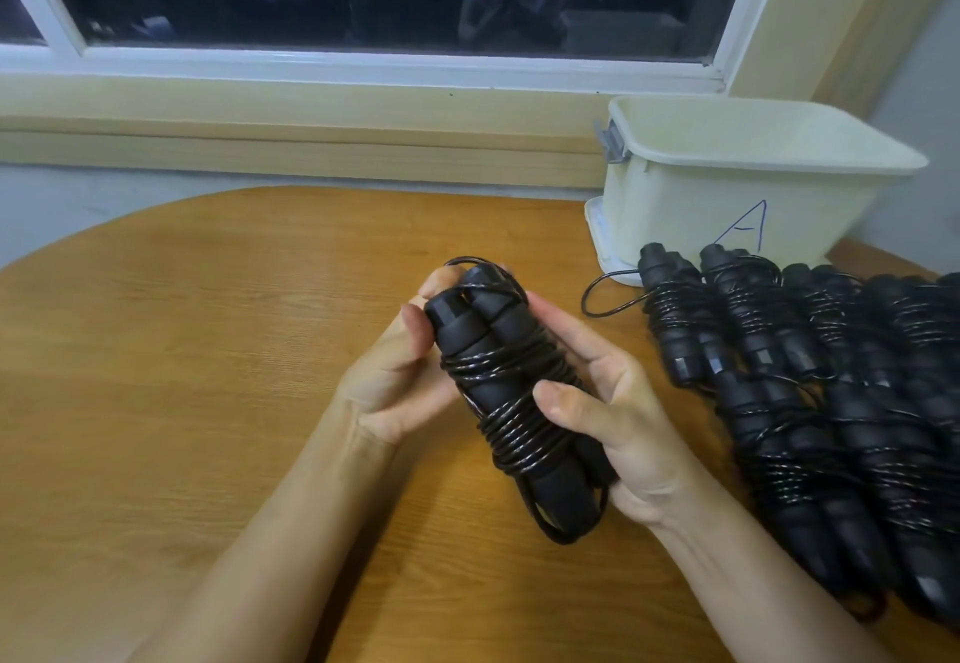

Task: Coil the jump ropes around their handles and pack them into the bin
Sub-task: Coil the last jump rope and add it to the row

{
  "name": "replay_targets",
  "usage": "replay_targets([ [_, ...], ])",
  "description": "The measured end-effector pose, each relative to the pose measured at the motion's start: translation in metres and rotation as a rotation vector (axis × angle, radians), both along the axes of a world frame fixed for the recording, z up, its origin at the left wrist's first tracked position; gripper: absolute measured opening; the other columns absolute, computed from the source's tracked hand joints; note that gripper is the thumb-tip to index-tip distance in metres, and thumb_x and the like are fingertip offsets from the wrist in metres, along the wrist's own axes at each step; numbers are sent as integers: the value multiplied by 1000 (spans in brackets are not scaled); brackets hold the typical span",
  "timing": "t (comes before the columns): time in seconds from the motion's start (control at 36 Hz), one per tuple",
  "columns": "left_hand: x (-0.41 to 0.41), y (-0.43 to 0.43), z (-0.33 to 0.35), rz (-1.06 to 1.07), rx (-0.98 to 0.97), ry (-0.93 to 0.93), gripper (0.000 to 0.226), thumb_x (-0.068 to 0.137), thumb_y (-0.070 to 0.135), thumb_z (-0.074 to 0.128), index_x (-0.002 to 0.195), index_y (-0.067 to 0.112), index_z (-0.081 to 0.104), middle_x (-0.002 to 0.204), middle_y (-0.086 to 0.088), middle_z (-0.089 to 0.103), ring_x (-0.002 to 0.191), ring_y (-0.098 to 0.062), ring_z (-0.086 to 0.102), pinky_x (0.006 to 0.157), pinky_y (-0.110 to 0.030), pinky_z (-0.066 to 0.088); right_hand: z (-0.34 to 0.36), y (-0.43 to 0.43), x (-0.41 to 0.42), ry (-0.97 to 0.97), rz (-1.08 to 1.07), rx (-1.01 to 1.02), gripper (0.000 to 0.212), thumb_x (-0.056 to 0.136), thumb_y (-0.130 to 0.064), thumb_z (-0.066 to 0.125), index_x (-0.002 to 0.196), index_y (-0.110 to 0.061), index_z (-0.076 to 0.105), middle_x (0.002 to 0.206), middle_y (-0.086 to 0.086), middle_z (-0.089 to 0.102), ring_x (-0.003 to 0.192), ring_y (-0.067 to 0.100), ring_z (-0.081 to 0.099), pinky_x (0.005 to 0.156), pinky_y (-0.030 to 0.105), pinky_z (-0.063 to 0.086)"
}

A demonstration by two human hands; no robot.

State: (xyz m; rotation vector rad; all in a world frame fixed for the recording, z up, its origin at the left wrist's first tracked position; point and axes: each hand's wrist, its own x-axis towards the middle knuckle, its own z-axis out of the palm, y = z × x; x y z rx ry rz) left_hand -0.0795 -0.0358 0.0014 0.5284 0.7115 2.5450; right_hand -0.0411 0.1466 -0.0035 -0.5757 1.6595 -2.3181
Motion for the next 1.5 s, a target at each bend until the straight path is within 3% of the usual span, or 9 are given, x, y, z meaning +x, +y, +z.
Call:
replay_targets([
  [0.19, 0, 13, -4, 39, -91, -137, 93, 42, 32, 99, 121, 0, 62, 124, -19, 63, 117, -33, 62, 94, -49, 54, -1, 1, -3, -6, -106, 11, 72, 67, -19, 76, 136, -21, 55, 128, 1, 67, 118, 16, 63, 88, 25, 53],
  [0.61, -5, -1, -1, 22, -192, -157, 61, 70, 32, 87, 122, 12, 63, 134, -16, 58, 123, -31, 57, 103, -47, 48, -3, 5, -7, 228, -281, 375, 76, 74, -16, 80, 141, -29, 46, 133, -20, 60, 128, -2, 51, 104, 17, 43],
  [0.72, -3, 2, 4, 431, -572, -136, 62, 83, 37, 67, 139, 17, 51, 134, -5, 62, 122, -21, 61, 92, -34, 56, -8, 2, -7, 271, -328, 524, 77, 77, -9, 83, 137, -36, 42, 136, -21, 54, 127, -9, 48, 108, 16, 38],
  [0.81, 0, 7, 0, 937, -821, 192, 38, 88, 22, 68, 125, 18, 60, 125, 3, 64, 115, -8, 60, 90, -23, 51, -10, 1, -9, 318, -362, 572, 76, 76, -7, 82, 131, -42, 42, 133, -29, 48, 127, -17, 41, 105, 6, 32],
  [0.92, 2, 8, -4, 1142, -861, 465, 23, 98, 6, 56, 120, 13, 60, 116, -2, 65, 111, -16, 61, 94, -31, 51, -13, 2, -10, 304, -368, 589, 77, 76, -8, 82, 134, -38, 42, 132, -30, 46, 127, -20, 39, 104, 3, 30],
  [1.11, 9, 13, -1, 1000, -924, 549, 33, 93, 33, 56, 123, 19, 61, 108, 4, 68, 105, -15, 63, 92, -32, 49, -20, 2, -14, 434, -459, 694, 75, 74, -7, 84, 142, -15, 52, 140, -15, 51, 120, -27, 39, 99, -2, 28],
  [1.25, 6, 14, -1, 903, -913, 364, 14, 91, 8, 67, 101, 16, 72, 87, -1, 74, 89, -14, 69, 88, -33, 52, -21, 6, -16, 497, -545, 807, 79, 74, -13, 85, 144, -19, 50, 144, -13, 46, 129, -14, 35, 100, -4, 24],
  [1.36, 5, 11, 2, 757, -788, 282, 29, 91, 42, 56, 104, 21, 72, 90, 1, 68, 88, -13, 58, 83, -28, 44, -20, 6, -14, 546, -554, 906, 79, 76, -17, 84, 146, -22, 48, 144, -21, 43, 123, -7, 44, 98, -5, 27],
  [1.5, 3, 5, 6, 613, -764, 200, 28, 76, 47, 70, 96, 28, 75, 88, 8, 64, 85, -7, 56, 83, -29, 42, -16, 6, -11, 700, -652, 1079, 80, 73, -21, 87, 145, -23, 50, 146, -13, 50, 112, 16, 66, 87, 31, 56],
])
